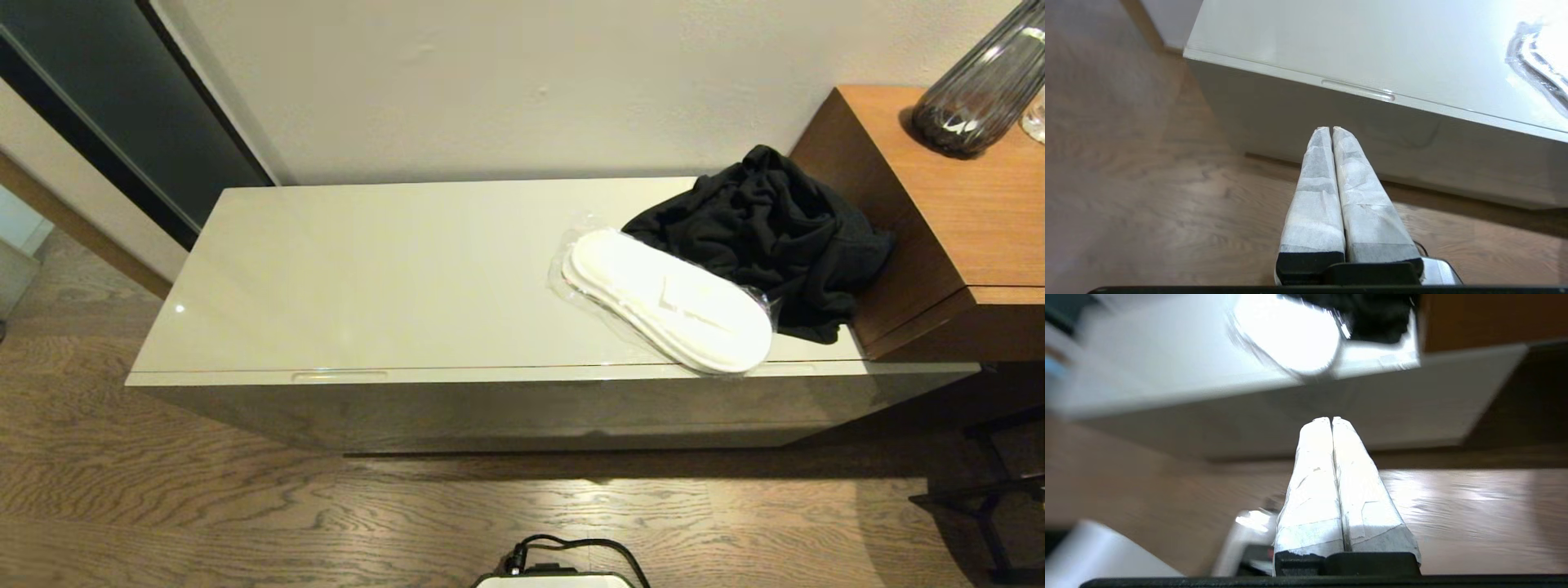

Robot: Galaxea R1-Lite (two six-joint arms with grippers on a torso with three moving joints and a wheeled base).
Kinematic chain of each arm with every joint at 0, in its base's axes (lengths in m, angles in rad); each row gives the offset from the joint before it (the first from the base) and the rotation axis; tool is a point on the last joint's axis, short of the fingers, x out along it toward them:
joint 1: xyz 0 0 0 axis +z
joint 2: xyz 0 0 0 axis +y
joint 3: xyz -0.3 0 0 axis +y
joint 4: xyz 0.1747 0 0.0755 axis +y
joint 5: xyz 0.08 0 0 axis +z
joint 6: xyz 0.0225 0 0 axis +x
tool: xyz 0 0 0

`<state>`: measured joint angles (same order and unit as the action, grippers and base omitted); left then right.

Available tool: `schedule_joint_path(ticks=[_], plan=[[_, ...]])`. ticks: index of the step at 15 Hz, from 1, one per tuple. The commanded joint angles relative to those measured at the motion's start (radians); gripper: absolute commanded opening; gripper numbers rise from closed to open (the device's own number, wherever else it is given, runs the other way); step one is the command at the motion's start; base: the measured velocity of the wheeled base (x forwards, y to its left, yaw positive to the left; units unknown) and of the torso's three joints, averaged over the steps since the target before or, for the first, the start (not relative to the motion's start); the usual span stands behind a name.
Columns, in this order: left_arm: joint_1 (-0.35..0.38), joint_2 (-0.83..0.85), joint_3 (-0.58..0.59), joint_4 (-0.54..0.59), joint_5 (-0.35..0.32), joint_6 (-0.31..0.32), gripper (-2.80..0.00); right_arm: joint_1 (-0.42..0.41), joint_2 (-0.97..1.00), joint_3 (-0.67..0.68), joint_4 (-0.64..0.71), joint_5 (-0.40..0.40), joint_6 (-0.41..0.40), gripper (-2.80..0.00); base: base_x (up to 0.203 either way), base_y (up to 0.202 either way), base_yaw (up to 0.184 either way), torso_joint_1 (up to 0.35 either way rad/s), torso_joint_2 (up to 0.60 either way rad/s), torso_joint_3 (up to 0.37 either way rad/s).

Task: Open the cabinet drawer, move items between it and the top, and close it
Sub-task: Open the drawer

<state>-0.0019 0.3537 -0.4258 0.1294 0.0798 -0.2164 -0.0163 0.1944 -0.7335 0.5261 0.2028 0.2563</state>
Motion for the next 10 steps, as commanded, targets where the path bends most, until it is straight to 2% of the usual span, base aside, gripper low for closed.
schedule_joint_path(ticks=[1, 3, 4, 8, 10], plan=[[0.000, 0.221, -0.064, -0.002, 0.002, -0.022, -2.80, -0.003, 0.259, -0.143, 0.003, 0.035, 0.142, -2.80, 0.000, 0.000, 0.000, 0.000, 0.00, 0.000], [0.000, 0.388, -0.149, -0.002, -0.001, -0.061, -2.80, -0.004, 0.404, -0.217, 0.015, 0.083, 0.204, -2.80, 0.000, 0.000, 0.000, 0.000, 0.00, 0.000], [0.000, 0.480, -0.189, 0.000, -0.004, -0.077, -2.80, -0.004, 0.486, -0.236, 0.031, 0.095, 0.207, -2.80, 0.000, 0.000, 0.000, 0.000, 0.00, 0.000], [-0.002, 0.759, -0.277, -0.018, -0.061, -0.115, -2.80, -0.002, 0.795, -0.226, 0.061, 0.118, 0.152, -2.80, 0.000, 0.000, 0.000, 0.000, 0.00, 0.000], [-0.006, 0.865, -0.298, -0.101, -0.089, -0.158, -2.80, -0.001, 0.918, -0.182, 0.013, 0.117, 0.142, -2.80, 0.000, 0.000, 0.000, 0.000, 0.00, 0.000]])
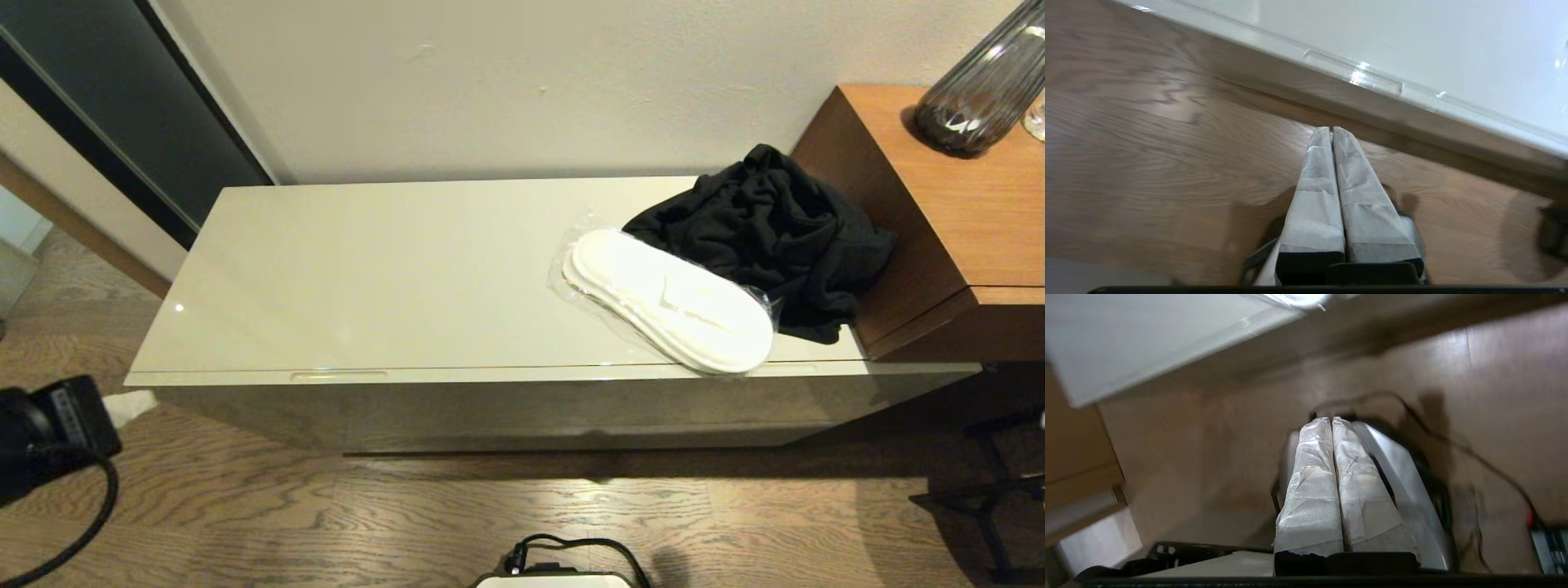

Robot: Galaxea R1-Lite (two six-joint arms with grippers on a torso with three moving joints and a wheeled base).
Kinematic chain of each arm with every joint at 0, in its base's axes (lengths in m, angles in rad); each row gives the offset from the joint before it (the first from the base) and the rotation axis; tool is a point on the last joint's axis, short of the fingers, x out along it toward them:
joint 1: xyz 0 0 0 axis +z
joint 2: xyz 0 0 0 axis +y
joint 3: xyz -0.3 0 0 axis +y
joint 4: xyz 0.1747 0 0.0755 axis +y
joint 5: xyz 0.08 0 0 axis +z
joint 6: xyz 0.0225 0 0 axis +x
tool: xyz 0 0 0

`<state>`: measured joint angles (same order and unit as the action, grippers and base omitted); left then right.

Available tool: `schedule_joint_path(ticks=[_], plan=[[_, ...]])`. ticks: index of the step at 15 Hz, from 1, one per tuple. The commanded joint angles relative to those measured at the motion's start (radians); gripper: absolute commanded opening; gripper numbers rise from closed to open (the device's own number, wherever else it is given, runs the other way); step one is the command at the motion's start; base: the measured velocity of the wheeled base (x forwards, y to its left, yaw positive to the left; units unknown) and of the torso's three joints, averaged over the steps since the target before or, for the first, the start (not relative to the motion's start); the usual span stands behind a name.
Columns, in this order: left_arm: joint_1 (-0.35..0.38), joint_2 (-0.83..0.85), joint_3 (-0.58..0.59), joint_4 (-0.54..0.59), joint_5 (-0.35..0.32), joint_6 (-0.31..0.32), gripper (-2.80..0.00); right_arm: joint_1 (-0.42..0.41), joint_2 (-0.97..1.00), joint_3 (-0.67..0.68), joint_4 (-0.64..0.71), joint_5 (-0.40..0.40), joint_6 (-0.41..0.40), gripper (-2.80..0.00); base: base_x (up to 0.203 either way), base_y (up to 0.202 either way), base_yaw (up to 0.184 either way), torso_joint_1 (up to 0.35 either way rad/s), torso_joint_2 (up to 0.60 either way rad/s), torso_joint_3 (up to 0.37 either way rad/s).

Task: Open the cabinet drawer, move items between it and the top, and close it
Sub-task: Open the drawer

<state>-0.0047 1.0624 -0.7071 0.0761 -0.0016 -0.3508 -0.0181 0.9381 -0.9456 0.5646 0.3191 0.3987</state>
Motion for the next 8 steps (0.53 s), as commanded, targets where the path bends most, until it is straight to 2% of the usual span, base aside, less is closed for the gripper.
schedule_joint_path(ticks=[1, 3, 5, 7, 8], plan=[[-0.008, 0.245, -0.014, -0.123, -0.013, -0.045, -2.80, 0.001, 0.248, 0.064, -0.087, -0.003, -0.003, -2.80, 0.000, 0.000, 0.000, 0.000, 0.00, 0.000], [-0.014, 0.391, -0.003, -0.299, -0.024, -0.077, -2.80, 0.003, 0.345, 0.114, -0.213, -0.025, -0.008, -2.80, 0.000, 0.000, 0.000, 0.000, 0.00, 0.000], [-0.020, 0.496, -0.002, -0.425, -0.028, -0.093, -2.80, 0.012, 0.450, 0.116, -0.269, -0.052, -0.010, -2.80, 0.000, 0.000, 0.000, 0.000, 0.00, 0.000], [-0.035, 0.580, 0.007, -0.480, -0.027, -0.109, -2.80, 0.014, 0.548, 0.123, -0.356, -0.110, 0.001, -2.80, 0.000, 0.000, 0.000, 0.000, 0.00, 0.000], [-0.044, 0.608, 0.008, -0.512, -0.027, -0.120, -2.80, 0.014, 0.587, 0.121, -0.415, -0.177, 0.018, -2.80, 0.000, 0.000, 0.000, 0.000, 0.00, 0.000]])
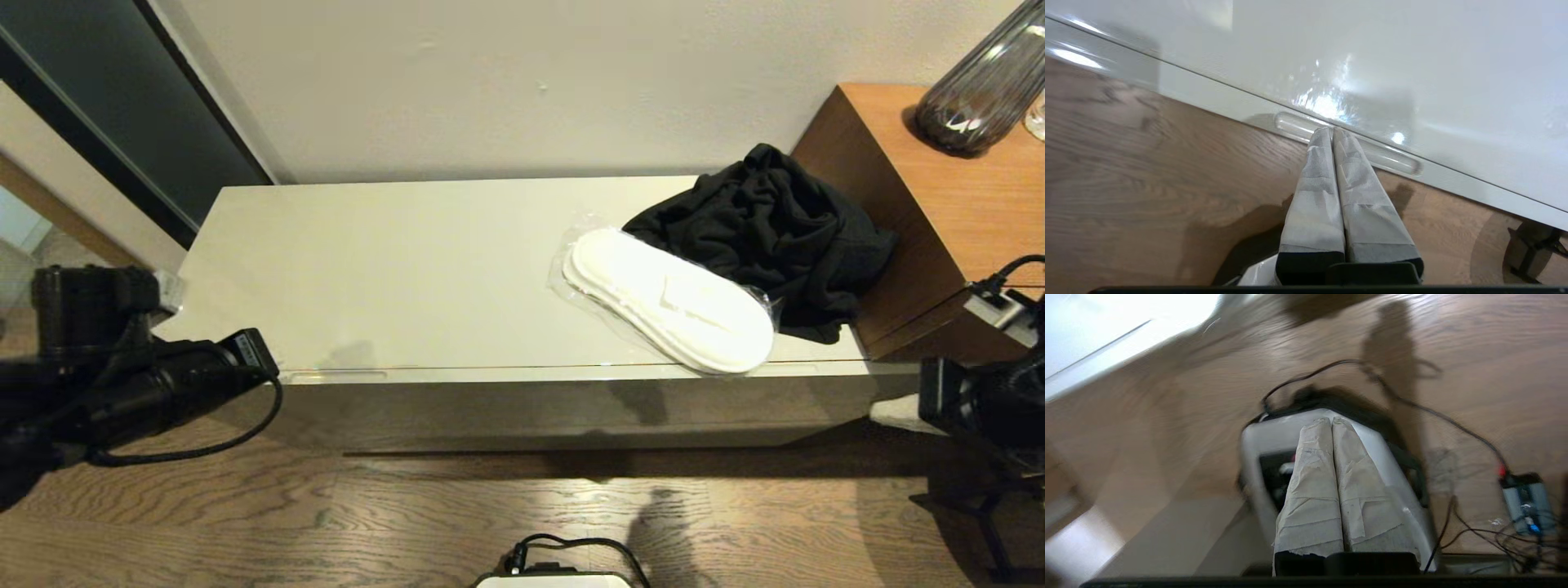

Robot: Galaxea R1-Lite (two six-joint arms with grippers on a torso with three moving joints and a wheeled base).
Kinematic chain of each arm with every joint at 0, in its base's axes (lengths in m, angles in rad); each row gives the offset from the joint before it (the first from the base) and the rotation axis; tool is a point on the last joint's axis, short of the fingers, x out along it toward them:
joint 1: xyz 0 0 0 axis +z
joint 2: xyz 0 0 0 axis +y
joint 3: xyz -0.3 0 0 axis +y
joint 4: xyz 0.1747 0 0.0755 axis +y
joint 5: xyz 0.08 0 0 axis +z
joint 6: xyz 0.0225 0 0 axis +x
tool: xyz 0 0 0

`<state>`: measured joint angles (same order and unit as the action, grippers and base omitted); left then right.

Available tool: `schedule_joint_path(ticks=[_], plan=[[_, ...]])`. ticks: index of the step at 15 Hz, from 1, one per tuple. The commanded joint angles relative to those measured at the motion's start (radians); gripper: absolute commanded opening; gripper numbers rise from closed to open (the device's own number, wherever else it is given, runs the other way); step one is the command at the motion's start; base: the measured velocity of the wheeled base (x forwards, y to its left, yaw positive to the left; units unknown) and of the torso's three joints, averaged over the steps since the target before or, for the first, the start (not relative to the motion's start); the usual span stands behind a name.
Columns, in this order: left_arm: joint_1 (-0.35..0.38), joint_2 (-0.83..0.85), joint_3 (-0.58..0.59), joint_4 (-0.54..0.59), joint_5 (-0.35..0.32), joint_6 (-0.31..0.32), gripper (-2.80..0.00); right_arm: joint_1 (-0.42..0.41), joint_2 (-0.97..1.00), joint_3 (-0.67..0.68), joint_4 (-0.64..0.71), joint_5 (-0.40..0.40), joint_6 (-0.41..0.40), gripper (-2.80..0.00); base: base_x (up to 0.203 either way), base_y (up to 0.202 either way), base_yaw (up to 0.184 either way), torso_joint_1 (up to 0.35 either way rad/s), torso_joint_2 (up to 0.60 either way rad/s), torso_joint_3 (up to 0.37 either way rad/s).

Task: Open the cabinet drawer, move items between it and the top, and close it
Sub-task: Open the drawer

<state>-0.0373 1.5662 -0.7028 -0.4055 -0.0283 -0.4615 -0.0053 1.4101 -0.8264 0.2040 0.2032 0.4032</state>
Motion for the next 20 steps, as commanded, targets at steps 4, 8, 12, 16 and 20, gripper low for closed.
schedule_joint_path(ticks=[4, 8, 12, 16, 20], plan=[[-0.055, 0.132, -0.020, -0.108, 0.001, -0.004, -2.80, 0.016, 0.161, -0.019, -0.129, -0.105, 0.066, -2.80, 0.000, 0.000, 0.000, 0.000, 0.00, 0.000], [-0.035, 0.142, -0.031, -0.111, -0.003, 0.016, -2.80, 0.047, 0.212, -0.090, -0.128, -0.111, 0.080, -2.80, 0.000, 0.000, 0.000, 0.000, 0.00, 0.000], [-0.038, 0.144, -0.027, -0.111, 0.005, 0.017, -2.80, 0.058, 0.345, -0.190, -0.132, -0.158, 0.127, -2.80, 0.000, 0.000, 0.000, 0.000, 0.00, 0.000], [-0.053, 0.150, -0.038, -0.110, 0.007, 0.017, -2.80, 0.059, 0.387, -0.232, -0.133, -0.199, 0.141, -2.80, 0.000, 0.000, 0.000, 0.000, 0.00, 0.000], [-0.056, 0.163, -0.044, -0.111, 0.007, 0.017, -2.80, 0.059, 0.389, -0.255, -0.133, -0.200, 0.143, -2.80, 0.000, 0.000, 0.000, 0.000, 0.00, 0.000]])
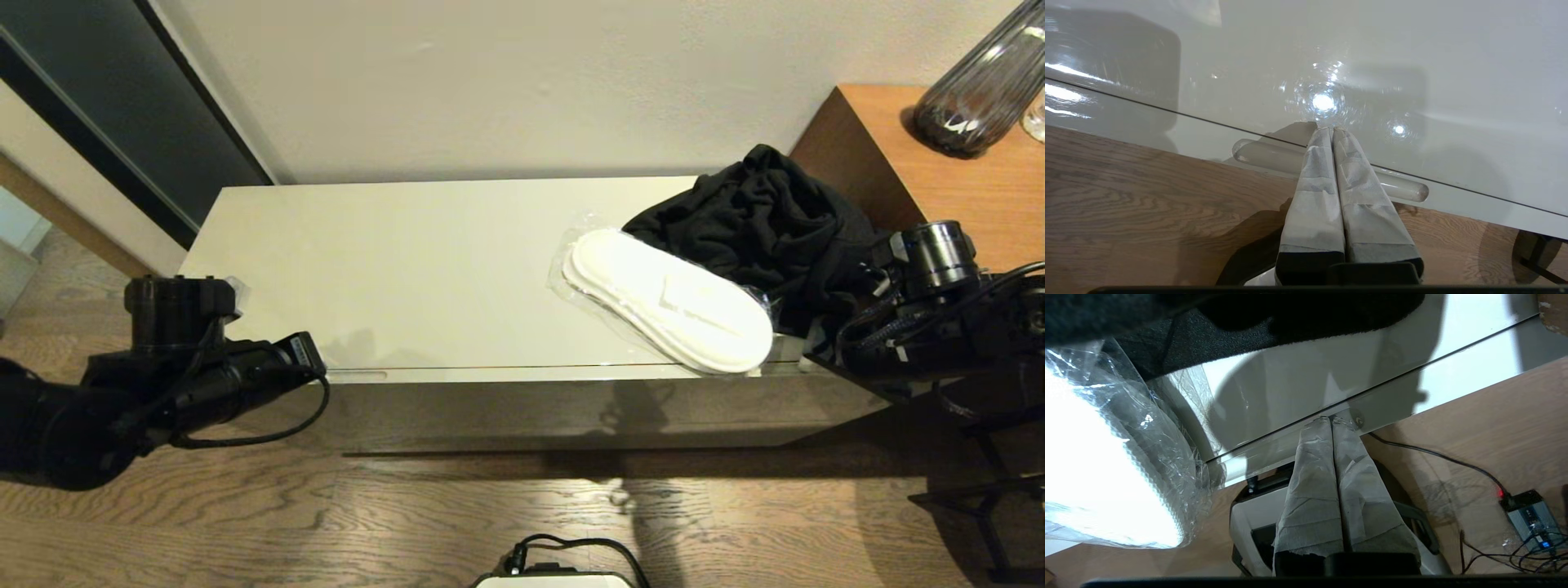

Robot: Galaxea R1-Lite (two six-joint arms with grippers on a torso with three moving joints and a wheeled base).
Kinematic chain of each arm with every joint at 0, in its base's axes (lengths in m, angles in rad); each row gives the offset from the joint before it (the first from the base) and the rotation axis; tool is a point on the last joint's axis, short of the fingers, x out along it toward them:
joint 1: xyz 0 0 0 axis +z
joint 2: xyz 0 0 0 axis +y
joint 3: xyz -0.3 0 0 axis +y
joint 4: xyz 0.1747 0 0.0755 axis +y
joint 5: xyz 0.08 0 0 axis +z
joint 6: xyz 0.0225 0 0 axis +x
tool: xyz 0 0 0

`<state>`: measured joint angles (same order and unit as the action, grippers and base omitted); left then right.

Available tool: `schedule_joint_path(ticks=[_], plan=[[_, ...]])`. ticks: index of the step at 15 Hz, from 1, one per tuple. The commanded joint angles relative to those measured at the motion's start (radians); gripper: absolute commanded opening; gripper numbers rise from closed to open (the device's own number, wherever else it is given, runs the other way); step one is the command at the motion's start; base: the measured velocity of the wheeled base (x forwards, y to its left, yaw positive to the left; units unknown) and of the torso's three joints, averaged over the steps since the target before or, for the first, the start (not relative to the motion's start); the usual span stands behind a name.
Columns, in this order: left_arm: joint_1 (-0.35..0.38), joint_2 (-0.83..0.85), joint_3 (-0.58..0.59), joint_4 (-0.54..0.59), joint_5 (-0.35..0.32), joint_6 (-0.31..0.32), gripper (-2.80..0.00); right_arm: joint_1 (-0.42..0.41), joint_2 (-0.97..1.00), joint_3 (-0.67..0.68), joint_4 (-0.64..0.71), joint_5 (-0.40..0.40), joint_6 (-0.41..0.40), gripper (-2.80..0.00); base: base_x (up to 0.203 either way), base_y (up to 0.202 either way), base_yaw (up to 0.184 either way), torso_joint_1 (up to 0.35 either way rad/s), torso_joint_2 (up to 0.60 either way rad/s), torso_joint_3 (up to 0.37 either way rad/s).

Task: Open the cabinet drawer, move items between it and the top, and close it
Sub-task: Open the drawer

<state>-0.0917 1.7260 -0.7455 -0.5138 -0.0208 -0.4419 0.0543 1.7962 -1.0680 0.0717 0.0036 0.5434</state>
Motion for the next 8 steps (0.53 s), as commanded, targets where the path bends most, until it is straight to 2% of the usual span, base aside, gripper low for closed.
schedule_joint_path(ticks=[1, 8], plan=[[-0.003, 0.003, -0.002, -0.003, -0.001, -0.003, -2.80, -0.001, 0.000, -0.018, -0.001, -0.001, 0.003, -2.80, 0.000, 0.000, 0.000, 0.000, 0.00, 0.000], [-0.016, 0.007, -0.006, -0.003, 0.000, -0.003, -2.80, 0.018, -0.042, -0.039, 0.004, -0.001, 0.009, -2.80, 0.000, 0.000, 0.000, 0.000, 0.00, 0.000]])
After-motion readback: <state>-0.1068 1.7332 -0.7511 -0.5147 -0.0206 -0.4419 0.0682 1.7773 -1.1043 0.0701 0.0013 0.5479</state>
